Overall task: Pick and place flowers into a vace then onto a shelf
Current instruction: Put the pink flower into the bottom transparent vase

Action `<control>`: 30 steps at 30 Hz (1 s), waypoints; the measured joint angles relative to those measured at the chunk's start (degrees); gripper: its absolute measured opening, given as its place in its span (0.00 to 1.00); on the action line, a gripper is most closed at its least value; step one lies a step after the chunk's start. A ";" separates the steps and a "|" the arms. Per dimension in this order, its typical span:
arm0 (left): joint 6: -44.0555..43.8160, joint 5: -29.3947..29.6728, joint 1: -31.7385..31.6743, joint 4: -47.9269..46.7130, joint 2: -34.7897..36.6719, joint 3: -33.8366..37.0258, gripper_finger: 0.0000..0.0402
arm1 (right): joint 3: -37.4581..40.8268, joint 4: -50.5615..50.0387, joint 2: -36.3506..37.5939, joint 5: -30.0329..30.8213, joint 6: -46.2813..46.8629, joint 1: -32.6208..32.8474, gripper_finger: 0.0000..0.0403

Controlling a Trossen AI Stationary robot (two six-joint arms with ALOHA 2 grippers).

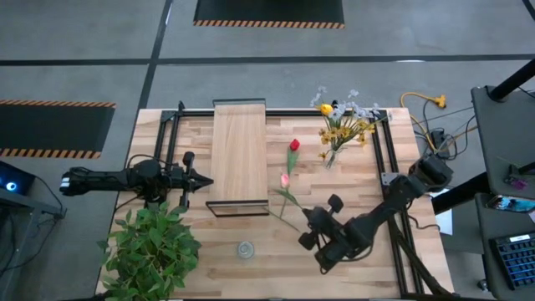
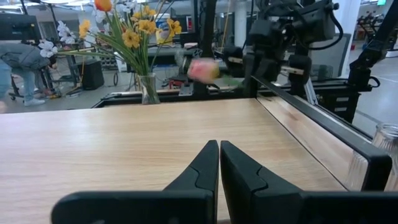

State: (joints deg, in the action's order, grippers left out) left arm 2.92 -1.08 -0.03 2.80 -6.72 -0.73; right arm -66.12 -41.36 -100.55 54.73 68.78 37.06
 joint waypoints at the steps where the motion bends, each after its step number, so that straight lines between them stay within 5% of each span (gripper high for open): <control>1: 0.00 0.00 0.00 -0.02 0.00 0.00 0.00 | 0.13 0.04 0.01 1.85 -0.21 0.50 0.02; 5: 0.00 0.02 0.00 0.00 0.00 0.00 0.00 | 1.14 0.13 0.04 7.96 -2.07 2.08 0.02; 10: 0.00 0.18 0.00 1.34 -0.03 0.04 0.00 | 3.06 3.79 0.07 8.72 -5.34 4.25 0.02; 21: 0.00 0.42 0.00 7.54 -0.04 0.04 0.00 | 6.71 44.42 0.04 9.05 -39.64 6.91 0.02; 25: 0.00 0.44 0.00 7.22 -0.07 0.07 0.00 | 9.63 66.88 -0.83 2.35 -55.14 5.08 0.02; 30: 0.00 0.48 0.00 6.95 -0.07 0.07 0.00 | 12.35 96.02 -4.82 -15.69 -71.19 0.38 0.02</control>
State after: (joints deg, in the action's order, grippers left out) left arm 2.92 -0.60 -0.03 9.75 -6.79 -0.67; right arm -53.77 54.67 -105.37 39.05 -2.41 37.44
